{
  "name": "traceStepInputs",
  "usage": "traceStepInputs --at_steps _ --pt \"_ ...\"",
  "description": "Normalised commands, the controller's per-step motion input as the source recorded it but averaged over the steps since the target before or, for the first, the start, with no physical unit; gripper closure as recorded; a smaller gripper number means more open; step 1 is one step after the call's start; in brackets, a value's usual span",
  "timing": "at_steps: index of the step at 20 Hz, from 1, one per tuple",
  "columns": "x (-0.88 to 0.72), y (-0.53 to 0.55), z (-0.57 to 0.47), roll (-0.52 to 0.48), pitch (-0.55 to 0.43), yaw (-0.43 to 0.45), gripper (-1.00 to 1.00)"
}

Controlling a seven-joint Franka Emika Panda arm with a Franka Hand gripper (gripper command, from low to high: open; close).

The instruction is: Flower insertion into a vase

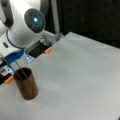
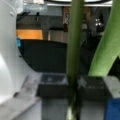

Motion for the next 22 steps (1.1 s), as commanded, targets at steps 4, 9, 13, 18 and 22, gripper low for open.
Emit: traceStepInputs --at_steps 4,9,13,18,22 --pt "0.23 0.0 -0.01 -0.041 0.184 -0.156 1.0" --pt "0.35 0.01 -0.11 -0.03 0.198 -0.156 1.0" --pt "0.45 0.02 -0.19 -0.028 0.199 -0.167 1.0" --pt "0.48 0.03 -0.25 -0.028 0.158 -0.169 1.0" --pt "0.45 0.03 -0.22 -0.015 0.14 -0.149 -1.0"
